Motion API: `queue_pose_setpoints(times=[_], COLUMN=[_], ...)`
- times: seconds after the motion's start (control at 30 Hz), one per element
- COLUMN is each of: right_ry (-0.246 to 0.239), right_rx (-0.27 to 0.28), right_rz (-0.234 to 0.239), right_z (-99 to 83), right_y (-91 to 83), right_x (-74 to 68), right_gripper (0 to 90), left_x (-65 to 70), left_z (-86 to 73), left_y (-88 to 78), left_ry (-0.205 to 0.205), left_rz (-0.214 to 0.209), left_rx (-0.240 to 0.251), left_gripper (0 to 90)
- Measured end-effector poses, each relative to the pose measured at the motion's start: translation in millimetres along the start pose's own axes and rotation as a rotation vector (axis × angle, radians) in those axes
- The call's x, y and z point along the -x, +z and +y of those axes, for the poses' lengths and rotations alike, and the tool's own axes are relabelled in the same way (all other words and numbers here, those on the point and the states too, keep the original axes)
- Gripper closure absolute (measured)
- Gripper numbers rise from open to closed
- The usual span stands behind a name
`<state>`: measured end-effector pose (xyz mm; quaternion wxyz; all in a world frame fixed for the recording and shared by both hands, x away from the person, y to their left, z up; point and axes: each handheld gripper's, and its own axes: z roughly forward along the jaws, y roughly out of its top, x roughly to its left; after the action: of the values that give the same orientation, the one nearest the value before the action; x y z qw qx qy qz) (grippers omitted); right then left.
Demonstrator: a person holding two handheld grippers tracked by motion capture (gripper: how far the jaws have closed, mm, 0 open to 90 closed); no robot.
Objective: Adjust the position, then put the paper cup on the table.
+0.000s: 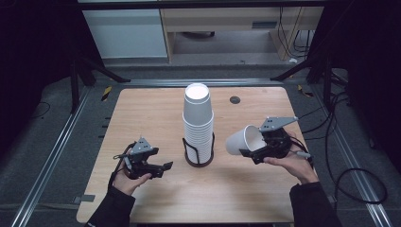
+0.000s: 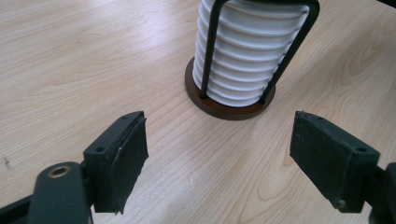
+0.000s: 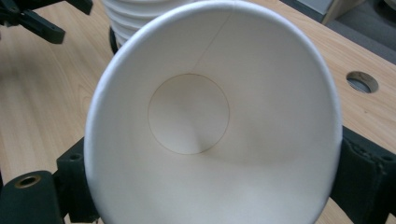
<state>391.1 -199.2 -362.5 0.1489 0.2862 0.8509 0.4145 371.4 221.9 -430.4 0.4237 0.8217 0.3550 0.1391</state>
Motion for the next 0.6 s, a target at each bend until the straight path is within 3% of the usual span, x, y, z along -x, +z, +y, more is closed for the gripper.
queue_pose_setpoints(times=[0.4,0.6], right_ry=[0.025,0.035], right_rx=[-0.056,-0.084], right_rz=[-0.065,-0.125], right_z=[-5.2,-4.9], right_y=[0.6,0.0], right_x=[15.3,25.7], right_gripper=[10.2,10.1], left_x=[-4.9,-9.1], left_z=[-1.3,-2.7], left_y=[-2.3,-3.0], left_ry=[-0.013,-0.026], left_rz=[0.005,0.026], left_rx=[0.004,0.0], left_gripper=[18.6,18.5])
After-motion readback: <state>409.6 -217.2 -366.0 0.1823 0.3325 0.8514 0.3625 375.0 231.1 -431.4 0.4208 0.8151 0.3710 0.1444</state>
